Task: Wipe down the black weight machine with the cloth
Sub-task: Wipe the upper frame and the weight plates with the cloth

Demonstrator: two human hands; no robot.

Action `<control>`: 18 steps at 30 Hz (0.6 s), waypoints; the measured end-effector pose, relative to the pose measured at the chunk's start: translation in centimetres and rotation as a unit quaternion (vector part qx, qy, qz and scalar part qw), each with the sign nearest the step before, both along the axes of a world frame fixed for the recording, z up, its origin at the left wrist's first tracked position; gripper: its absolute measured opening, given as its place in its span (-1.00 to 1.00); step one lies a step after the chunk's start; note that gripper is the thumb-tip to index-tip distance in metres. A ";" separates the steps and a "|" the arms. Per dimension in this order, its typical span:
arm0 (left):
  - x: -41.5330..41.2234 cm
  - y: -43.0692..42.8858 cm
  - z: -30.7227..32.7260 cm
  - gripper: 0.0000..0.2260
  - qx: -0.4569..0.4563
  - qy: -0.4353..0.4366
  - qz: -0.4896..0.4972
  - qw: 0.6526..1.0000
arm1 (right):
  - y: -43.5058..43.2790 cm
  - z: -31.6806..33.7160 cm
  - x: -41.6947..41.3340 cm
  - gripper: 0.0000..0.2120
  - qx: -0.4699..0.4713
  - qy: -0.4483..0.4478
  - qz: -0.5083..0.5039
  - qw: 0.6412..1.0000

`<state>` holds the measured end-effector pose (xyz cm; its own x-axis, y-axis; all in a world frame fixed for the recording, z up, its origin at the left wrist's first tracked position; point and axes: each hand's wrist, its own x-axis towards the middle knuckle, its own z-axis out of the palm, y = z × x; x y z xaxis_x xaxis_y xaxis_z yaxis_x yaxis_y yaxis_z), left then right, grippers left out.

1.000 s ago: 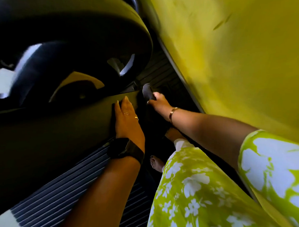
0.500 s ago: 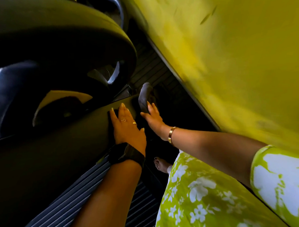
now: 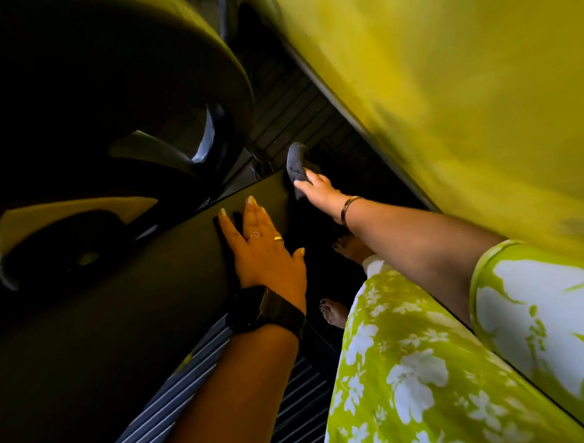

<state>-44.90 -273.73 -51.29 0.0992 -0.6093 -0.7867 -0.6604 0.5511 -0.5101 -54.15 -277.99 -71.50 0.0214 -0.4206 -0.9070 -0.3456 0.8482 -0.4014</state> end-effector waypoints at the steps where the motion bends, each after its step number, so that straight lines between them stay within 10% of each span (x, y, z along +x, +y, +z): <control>1: -0.1 0.0 -0.1 -0.26 0.001 -0.002 0.001 1.000 | 0.0 0.3 0.1 -0.36 0.004 -0.003 -0.007 1.000; 18: 2.5 2.8 12.2 -0.44 -0.042 0.019 0.049 0.998 | 4.4 15.3 2.9 -0.56 -0.055 -0.138 -0.117 0.982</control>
<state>-42.44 -270.89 -39.13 0.1324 -0.6623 -0.7375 -0.7296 0.4385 -0.5248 -51.26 -273.61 -56.17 0.1511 -0.5383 -0.8291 -0.0123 0.8376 -0.5461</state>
